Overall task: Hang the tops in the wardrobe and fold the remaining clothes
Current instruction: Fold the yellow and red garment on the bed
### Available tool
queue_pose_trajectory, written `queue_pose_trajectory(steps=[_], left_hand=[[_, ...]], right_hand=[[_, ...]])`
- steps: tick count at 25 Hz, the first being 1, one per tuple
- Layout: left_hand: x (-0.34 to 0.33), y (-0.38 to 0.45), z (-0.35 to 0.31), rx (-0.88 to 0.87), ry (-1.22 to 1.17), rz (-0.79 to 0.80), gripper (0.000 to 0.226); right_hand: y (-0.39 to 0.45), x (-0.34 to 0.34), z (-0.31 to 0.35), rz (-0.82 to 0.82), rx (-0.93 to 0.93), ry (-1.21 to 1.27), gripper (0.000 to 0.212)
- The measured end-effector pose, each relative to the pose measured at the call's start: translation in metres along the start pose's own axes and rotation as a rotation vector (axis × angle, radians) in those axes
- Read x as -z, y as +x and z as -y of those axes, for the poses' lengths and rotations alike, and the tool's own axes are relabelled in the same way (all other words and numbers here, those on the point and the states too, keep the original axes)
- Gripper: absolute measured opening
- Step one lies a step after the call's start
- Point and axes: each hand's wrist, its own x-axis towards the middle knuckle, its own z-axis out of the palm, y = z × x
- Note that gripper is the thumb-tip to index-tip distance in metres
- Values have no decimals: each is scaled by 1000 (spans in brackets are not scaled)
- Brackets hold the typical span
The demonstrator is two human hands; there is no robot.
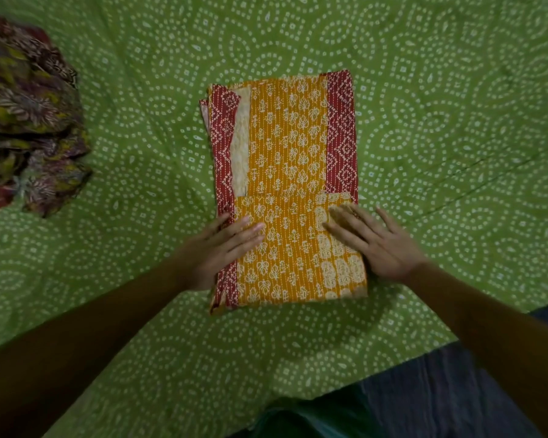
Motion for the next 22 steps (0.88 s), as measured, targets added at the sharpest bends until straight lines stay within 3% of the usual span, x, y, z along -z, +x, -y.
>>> queue_pose_trajectory(steps=[4,6,7,8,10,11,12,14,16,18,20,22], left_hand=[[-10,29,25,5,55,54,78],[-8,26,26,40,-115,-17,77],[-5,24,24,106,-335,-108,67],[4,27,26,262,-608,-219,50],[21,45,34,778,-1286,-267,35],[24,56,44,994,-1449,-308,29],[28,63,53,1092,-1470,-367,32],[30,73,66,1184,-1420,-396,39],[30,80,69,1232,-1409,-346,34],[32,80,63,1332,-1280,-399,38],[38,86,44,1450,-713,-585,34],[53,105,23,1209,-386,-659,50]], right_hand=[[40,-7,-15,-19,101,-29,88],[42,-5,-22,-17,104,206,83],[41,-2,-25,-19,39,436,72],[40,12,-25,-17,-90,692,55],[53,33,-29,-46,-447,1124,28],[65,41,-34,-87,-608,1292,21],[77,47,-40,-103,-722,1407,22],[102,51,-53,-54,-869,1466,31],[116,50,-55,-16,-938,1321,39],[118,50,-45,-119,-1019,1082,39],[116,60,-23,-379,-1092,776,41],[126,68,2,-460,-902,619,49]])
